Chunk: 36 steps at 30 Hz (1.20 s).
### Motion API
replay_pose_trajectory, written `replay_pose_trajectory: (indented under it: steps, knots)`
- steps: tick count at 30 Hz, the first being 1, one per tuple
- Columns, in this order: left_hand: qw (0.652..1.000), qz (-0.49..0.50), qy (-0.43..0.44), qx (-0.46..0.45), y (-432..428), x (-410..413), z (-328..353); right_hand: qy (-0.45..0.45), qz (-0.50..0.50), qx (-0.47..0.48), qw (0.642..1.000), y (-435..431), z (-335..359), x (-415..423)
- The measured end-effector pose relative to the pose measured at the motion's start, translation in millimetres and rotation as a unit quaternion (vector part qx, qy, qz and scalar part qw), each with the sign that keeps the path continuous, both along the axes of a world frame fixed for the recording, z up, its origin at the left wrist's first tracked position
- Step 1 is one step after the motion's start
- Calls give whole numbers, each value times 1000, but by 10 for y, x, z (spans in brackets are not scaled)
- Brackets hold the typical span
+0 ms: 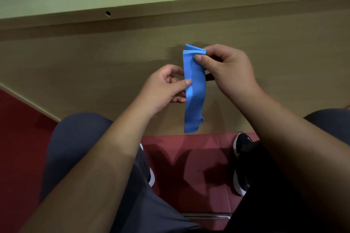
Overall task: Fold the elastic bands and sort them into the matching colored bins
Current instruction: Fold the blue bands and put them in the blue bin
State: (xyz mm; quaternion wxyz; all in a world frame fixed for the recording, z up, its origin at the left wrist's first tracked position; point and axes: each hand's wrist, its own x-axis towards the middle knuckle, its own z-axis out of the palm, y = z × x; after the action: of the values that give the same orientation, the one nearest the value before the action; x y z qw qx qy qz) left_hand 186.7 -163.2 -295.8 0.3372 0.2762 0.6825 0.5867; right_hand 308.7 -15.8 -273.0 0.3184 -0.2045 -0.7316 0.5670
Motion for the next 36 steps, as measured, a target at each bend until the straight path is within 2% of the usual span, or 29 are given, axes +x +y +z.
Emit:
replay_pose_trajectory:
  steps: [5,12,18,23,31,34,36]
  knots:
    - [1000,12,16,-1,-12,-11,24,-8,12,9,1000,9,17,14]
    - [991,24,131,3,-72,-44,55,-17,8,13,1000,38,25,24]
    - [981,36,193,-10,-51,-81,20,-4,25,35,999,15,8,6]
    - [980,33,194,-13,-14,-116,-57,9,50,-24,998,-40,3,4]
    - [987,54,148,23,43,-84,-55,12,40,-52,998,-60,3,-26]
    - [983,25,180,14,8,-102,-45,17,36,-63,997,-50,23,-19]
    - [973,16,232,4,-19,-110,-33,21,31,-68,997,-39,34,-11]
